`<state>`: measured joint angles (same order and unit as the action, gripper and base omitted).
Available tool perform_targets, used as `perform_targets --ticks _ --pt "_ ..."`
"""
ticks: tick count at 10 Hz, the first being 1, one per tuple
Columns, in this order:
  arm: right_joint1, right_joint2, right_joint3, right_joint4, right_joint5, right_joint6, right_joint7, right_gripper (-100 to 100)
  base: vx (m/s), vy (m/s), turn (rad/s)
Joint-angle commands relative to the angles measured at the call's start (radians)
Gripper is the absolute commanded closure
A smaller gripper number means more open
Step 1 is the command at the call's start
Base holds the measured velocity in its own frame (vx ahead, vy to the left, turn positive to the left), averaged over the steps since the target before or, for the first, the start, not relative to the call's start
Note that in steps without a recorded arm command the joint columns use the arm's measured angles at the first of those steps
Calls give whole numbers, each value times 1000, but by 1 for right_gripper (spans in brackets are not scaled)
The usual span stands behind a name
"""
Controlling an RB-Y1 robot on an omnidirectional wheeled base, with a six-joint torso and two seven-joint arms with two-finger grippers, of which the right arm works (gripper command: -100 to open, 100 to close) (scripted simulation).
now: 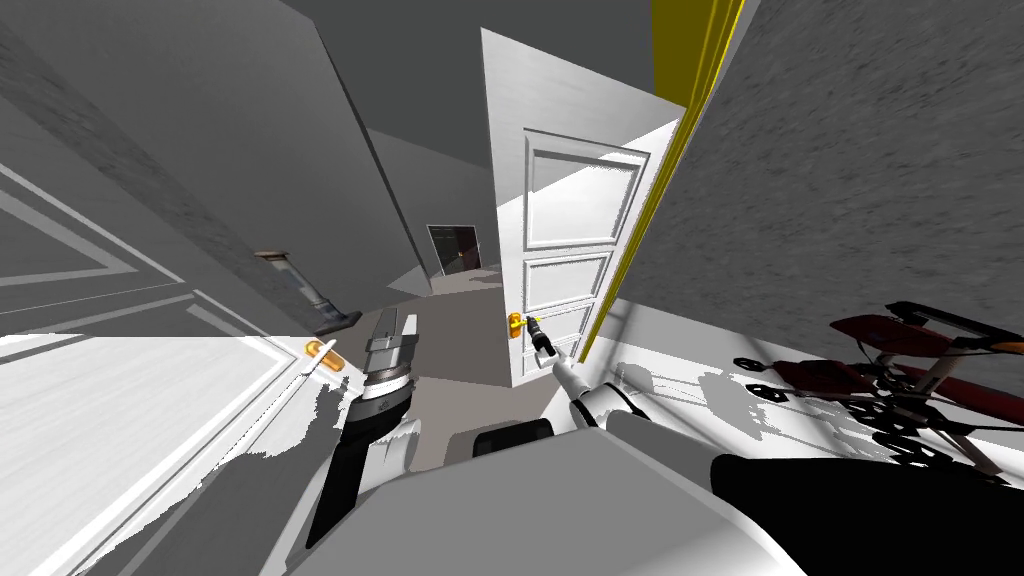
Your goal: Push the door open
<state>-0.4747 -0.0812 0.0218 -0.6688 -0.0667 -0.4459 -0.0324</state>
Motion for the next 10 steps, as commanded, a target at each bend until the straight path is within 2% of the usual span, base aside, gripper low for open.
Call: perform_targets --ticks 1,6,7,8,10 --pt "-13 -5 -18 13 -5 -9 6 100 126 125 -67" --pt "-12 2 -64 15 -18 -9 22 100 136 142 -69" --pt "-10 -6 -63 18 -18 -11 19 100 52 52 -55" --pt "-9 -16 -80 18 -24 -12 24 100 104 36 -59" --pt "-8 -21 -90 19 -27 -12 27 100 146 70 -39"
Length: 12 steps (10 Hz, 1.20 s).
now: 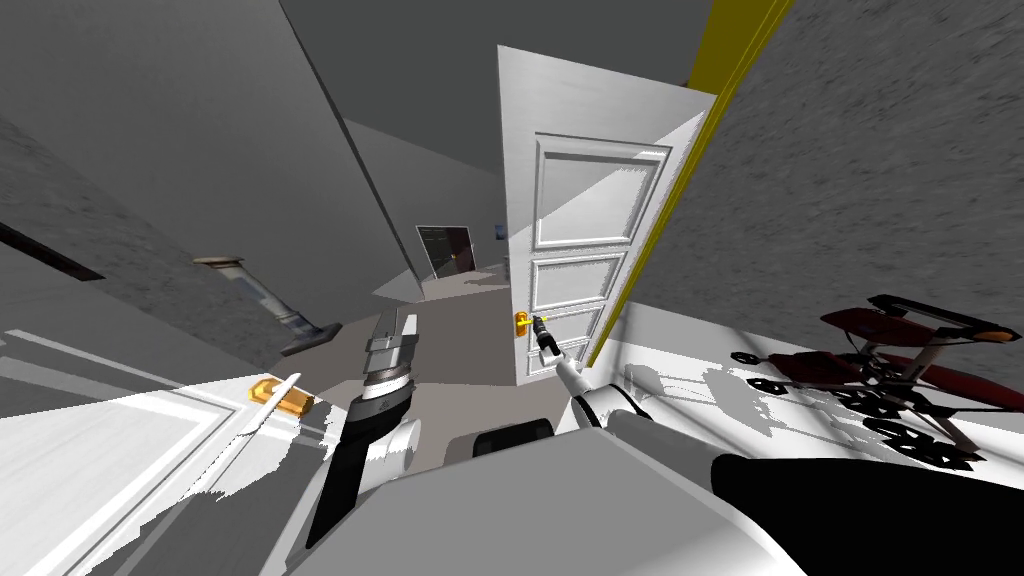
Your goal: Push the door open
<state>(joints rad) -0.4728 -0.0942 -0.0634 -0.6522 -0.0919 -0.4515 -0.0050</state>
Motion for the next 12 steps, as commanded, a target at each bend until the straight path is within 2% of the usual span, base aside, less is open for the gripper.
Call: perform_targets --ticks 1,2,3,4,7,12 --pt "-9 -11 -12 3 -4 -7 2 100 148 88 -33" --pt "-9 -11 -12 3 -4 -7 2 100 109 50 -22" --pt "-7 -18 -28 5 -10 -7 7 100 148 69 -37" --pt "-7 -18 -28 5 -10 -7 7 100 146 70 -36" --pt "-4 -31 -58 8 -20 -9 17 100 169 88 -51" --pt "3 -55 -114 14 -39 -11 36 100 195 132 -73"
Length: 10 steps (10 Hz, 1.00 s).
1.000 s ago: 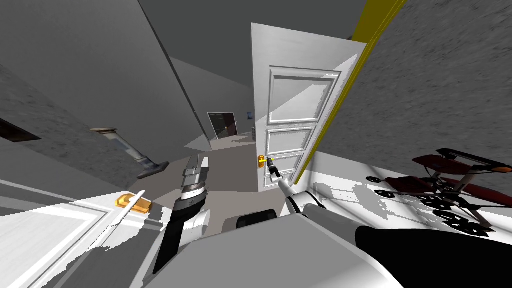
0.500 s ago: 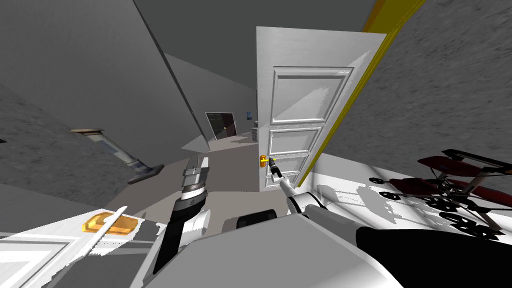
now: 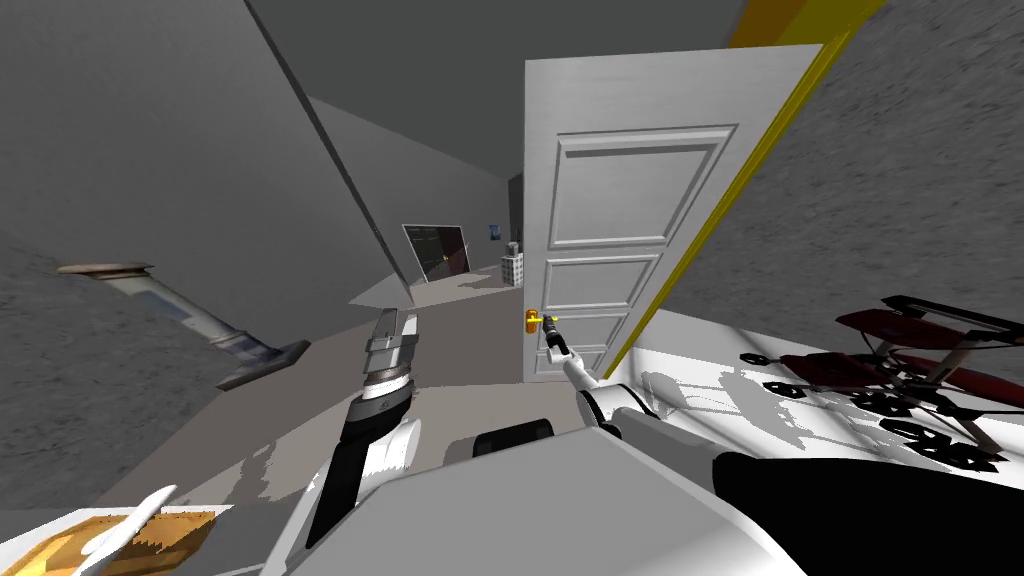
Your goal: Push the door open
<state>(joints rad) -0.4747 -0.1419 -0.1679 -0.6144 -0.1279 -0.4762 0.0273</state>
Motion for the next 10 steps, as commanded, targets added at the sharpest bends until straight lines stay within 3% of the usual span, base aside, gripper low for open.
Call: perform_targets --ticks 1,10 --pt "6 -12 -21 -22 -7 13 8 100 153 119 -86" --pt "15 -48 -108 -12 -36 9 37 100 170 109 -64"
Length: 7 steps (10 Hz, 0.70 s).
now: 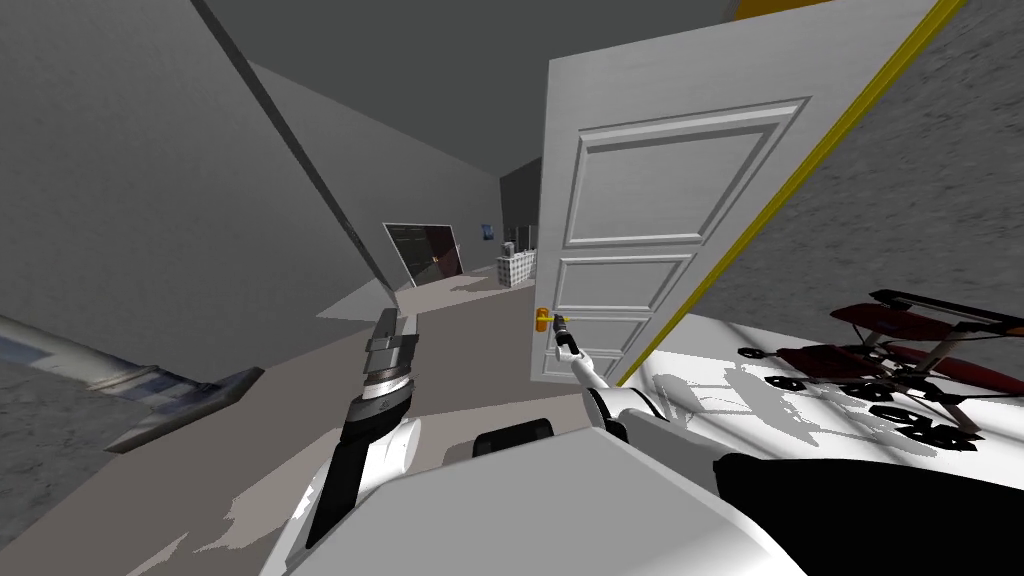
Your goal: Push the door open
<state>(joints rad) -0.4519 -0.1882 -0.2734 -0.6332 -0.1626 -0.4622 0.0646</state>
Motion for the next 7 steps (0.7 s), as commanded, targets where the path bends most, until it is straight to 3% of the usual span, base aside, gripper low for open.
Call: perform_targets --ticks 1,4,7 --pt "-6 -5 -10 7 -4 -5 3 100 153 82 -50" --pt "-4 -14 -31 10 -11 -6 10 100 149 90 -54" --pt "2 -30 -53 14 -18 -7 16 100 123 41 -57"
